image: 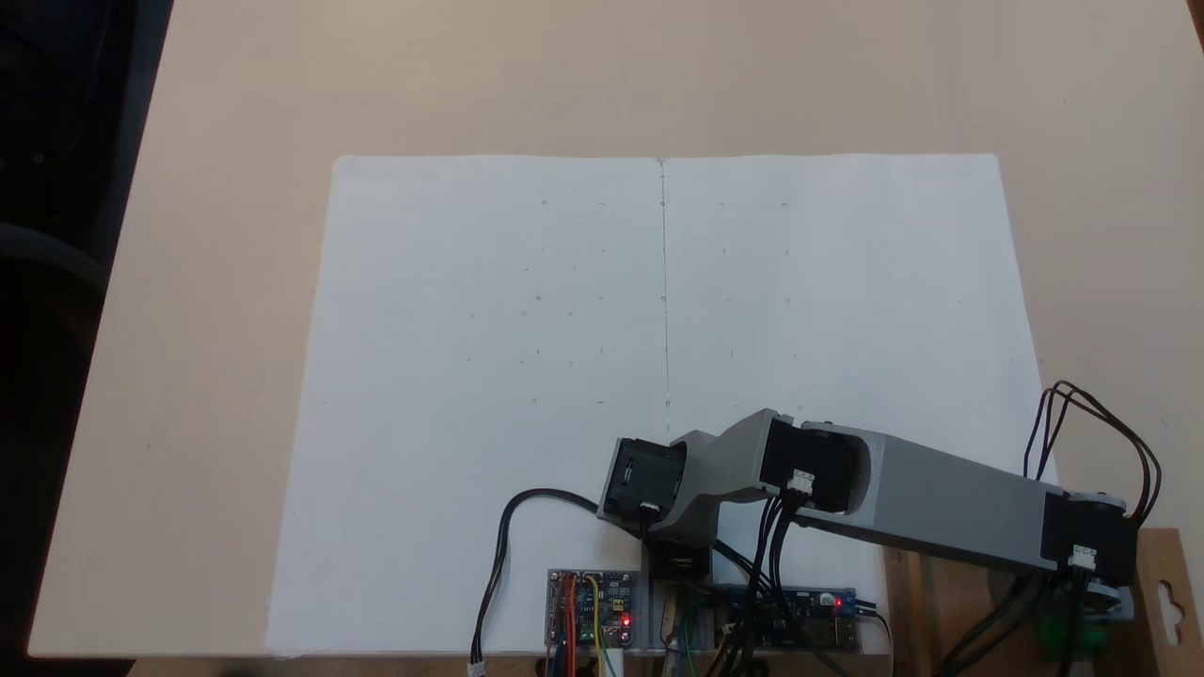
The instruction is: Grasp a green dice and put it in the bin.
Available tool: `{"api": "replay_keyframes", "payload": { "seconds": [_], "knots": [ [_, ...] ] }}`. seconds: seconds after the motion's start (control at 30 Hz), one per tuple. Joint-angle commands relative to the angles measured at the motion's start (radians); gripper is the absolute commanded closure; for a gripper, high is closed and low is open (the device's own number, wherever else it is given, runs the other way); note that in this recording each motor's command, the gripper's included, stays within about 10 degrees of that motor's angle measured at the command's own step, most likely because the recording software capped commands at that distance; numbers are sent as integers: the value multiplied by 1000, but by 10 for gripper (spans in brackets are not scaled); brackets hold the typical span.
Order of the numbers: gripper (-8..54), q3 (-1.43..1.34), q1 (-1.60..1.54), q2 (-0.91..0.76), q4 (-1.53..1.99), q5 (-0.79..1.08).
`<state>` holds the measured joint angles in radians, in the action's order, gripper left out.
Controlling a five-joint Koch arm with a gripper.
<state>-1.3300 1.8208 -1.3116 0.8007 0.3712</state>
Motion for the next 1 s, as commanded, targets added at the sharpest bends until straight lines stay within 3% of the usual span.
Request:
{"api": "replay_keyframes", "payload": {
  "seconds": [0.0, 0.33, 0.47, 0.7, 0.97],
  "knots": [
    [37, 6, 26, -26, 25, 69],
    [39, 12, -66, -29, -184, 57],
    [39, 15, -149, -75, -299, -40],
    [38, 20, -382, -236, -517, -285],
    [20, 20, -781, -282, -635, -305]
  ]
}}
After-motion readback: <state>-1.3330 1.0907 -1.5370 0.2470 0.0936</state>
